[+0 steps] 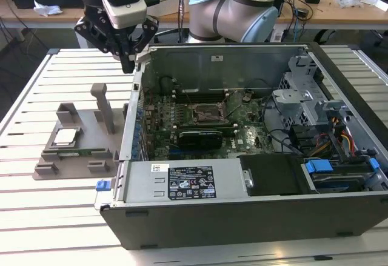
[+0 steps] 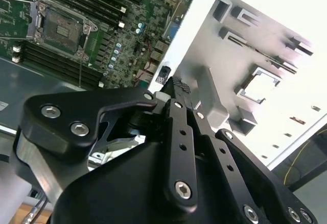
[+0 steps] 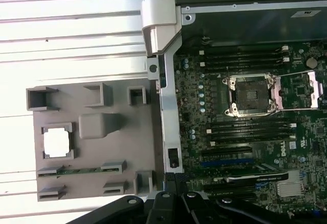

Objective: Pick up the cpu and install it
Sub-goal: 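Reach for the cpu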

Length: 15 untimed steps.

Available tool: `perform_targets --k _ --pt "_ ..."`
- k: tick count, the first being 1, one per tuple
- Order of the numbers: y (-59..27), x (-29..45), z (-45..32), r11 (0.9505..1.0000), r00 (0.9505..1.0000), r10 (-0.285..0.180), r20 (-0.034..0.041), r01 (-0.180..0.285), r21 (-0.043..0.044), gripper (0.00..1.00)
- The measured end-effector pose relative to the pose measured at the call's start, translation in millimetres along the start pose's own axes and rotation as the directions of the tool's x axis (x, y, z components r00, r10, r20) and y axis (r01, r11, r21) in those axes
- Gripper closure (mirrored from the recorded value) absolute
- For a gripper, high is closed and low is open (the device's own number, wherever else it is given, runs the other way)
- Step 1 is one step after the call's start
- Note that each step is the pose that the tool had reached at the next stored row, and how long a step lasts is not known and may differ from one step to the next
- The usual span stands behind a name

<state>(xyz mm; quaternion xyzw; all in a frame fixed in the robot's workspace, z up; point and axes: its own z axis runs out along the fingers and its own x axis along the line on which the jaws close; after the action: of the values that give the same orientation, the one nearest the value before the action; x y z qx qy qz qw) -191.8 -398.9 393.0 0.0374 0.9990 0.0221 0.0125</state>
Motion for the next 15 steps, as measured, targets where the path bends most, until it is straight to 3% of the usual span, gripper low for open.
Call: perform_targets --k 8,14,15 --pt "-0.5 6.5 0.0 1.0000 1.0000 0.000 -0.0001 0.000 0.0001 0.89" --pt "-1.2 15.8 -0.1 1.0000 1.0000 0.000 -0.0001 0.000 0.0000 0.89" --pt "-1.5 20.1 -0.1 1.0000 1.0000 0.000 0.0000 0.000 0.0000 0.89"
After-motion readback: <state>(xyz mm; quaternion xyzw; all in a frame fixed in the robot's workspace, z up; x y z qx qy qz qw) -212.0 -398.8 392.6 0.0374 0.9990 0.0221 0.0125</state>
